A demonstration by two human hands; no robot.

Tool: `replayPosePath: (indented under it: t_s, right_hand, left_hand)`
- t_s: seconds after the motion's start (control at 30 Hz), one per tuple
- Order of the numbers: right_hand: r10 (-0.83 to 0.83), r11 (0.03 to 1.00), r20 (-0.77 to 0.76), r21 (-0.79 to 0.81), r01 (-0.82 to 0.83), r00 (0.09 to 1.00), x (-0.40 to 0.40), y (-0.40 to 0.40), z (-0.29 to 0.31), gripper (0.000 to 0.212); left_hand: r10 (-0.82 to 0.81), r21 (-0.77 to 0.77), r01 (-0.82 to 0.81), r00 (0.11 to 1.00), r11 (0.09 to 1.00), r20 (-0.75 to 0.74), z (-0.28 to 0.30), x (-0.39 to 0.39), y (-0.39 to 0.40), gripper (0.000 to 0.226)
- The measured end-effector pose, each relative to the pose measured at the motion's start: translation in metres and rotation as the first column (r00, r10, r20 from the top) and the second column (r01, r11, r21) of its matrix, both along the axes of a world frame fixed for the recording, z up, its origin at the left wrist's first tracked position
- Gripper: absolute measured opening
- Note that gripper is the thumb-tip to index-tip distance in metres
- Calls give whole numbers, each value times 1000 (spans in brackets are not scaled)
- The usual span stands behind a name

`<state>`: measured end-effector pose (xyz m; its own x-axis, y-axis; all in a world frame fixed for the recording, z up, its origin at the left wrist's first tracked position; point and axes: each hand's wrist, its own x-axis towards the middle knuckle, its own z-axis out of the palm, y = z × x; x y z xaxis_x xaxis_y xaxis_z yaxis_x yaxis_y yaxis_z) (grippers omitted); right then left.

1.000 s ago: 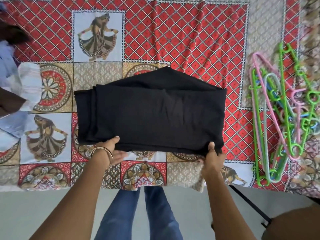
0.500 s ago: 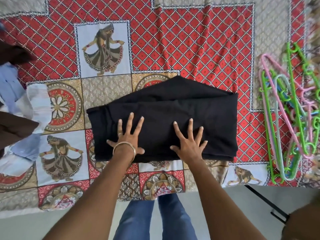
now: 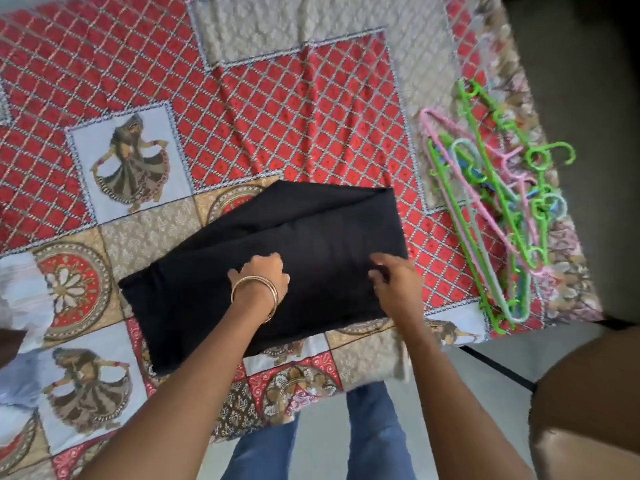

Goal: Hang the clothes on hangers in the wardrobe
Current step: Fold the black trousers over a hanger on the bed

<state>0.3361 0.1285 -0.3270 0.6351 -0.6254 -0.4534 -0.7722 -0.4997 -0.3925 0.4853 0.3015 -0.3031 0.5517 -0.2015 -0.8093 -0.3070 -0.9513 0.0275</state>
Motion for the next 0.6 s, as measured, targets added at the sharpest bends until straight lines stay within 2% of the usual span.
replayPosePath:
  t_s: [0.07,0.13,0.27,0.3,0.37,0.5,0.6]
  right_hand:
    - [-239,965,131,-81,251,962,-16,-46,10,22]
    - [-375,903,206,-141,406,904,-28,-82,18,21]
    - [-498,810,304,-173,561,812,-55,-140,31,19]
    - [-530,775,321,-192,602,785,-74,-171,31,16]
    - [-537,753,285,-264,603,794,-81,-189,25,18]
    - [-665,704,70,-276,655,744,-76,-248,22,44]
    - [-753,651,-73,-223,726,653,-75,-278,17,33]
  left_hand:
    - [85,-172,-96,994,980,-68,0,-3,-30,40]
    - [195,-269,-227,970,936,-142,-2,-3,-52,40]
    - [290,-336,-328,944,883,-159,3,-24,-98,32]
    - [291,-358,-330,943,873,-159,0,-42,-130,30]
    - [326,-371,-354,935,859,-137,-3,-59,-145,27]
    - [378,-464,-383,919,799,-107,-6,-77,-210,21]
    - [406,-491,-396,909,776,-92,-9,-86,-248,19]
